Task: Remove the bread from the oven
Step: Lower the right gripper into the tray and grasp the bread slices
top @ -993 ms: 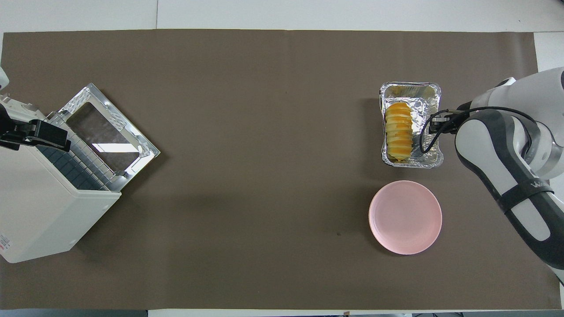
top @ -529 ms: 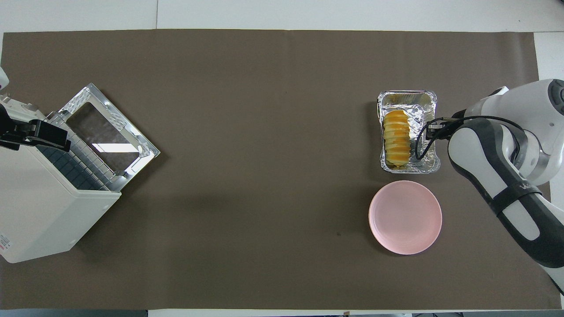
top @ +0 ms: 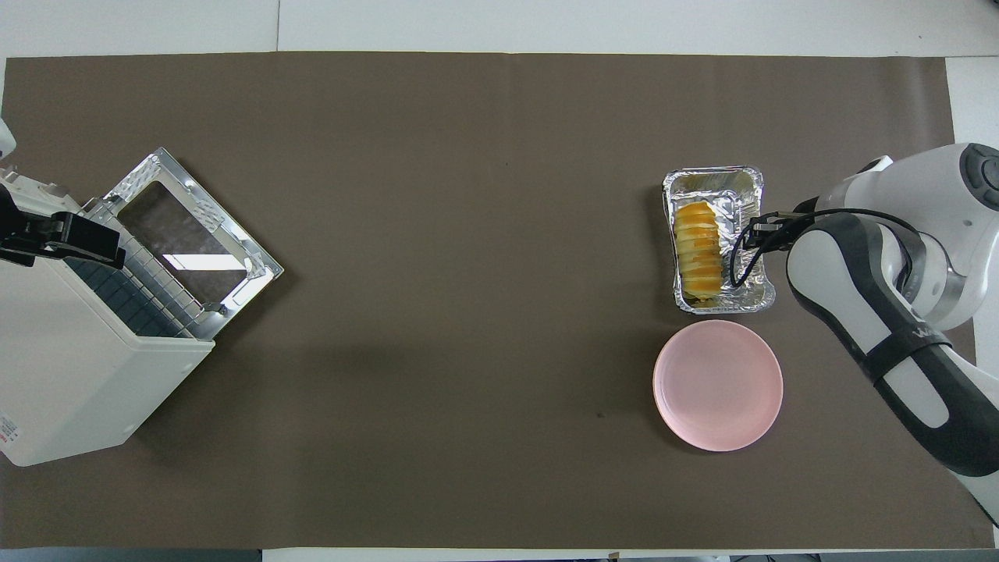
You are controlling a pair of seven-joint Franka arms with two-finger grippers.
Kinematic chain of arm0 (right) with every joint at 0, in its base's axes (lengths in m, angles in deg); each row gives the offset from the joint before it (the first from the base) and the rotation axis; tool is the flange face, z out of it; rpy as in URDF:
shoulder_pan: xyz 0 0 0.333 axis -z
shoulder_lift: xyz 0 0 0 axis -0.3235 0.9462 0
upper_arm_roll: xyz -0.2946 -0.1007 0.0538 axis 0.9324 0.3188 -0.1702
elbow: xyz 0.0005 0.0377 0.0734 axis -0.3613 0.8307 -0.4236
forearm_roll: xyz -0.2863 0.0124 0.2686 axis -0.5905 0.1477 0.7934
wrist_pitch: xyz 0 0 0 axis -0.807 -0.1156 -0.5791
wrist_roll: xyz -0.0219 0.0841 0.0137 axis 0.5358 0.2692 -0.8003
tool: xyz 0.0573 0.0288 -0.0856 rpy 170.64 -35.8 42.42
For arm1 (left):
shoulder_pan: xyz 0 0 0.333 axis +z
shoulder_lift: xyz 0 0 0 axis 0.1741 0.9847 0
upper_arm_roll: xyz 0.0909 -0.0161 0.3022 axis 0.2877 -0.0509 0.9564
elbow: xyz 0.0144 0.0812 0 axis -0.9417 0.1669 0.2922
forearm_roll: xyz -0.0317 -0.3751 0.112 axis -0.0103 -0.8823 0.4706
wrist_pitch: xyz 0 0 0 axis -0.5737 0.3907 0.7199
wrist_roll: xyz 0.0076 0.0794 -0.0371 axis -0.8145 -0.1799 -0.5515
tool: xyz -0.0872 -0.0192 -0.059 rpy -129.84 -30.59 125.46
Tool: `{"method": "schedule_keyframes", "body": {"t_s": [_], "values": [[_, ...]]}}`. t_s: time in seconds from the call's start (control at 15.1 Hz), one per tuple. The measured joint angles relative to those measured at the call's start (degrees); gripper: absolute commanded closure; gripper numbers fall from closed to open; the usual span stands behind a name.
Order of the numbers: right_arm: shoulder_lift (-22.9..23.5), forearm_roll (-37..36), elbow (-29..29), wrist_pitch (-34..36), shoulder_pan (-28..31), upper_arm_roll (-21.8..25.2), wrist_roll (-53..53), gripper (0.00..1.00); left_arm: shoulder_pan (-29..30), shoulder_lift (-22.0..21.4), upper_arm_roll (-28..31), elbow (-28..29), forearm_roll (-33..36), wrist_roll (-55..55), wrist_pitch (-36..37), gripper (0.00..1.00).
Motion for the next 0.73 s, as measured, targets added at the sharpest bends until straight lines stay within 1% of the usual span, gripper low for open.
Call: {"method": "schedule_keyframes", "body": {"t_s": [0.13,0.33,0.73], "values": [[0.0,-2.0,-3.2,3.4,0.0,0.0,0.0,0.00,0.0,0.0,0.0,0.0,0.0,0.0,0.0,0.00],[0.0,-2.7,-7.7,7.7,-0.1,-0.1,0.0,0.00,0.0,0.0,0.0,0.0,0.0,0.0,0.0,0.00],[1.1,-2.7,-8.3,8.7,-4.7,-0.4,1.6,0.00,0.0,0.0,0.0,0.0,0.0,0.0,0.0,0.00]]}}
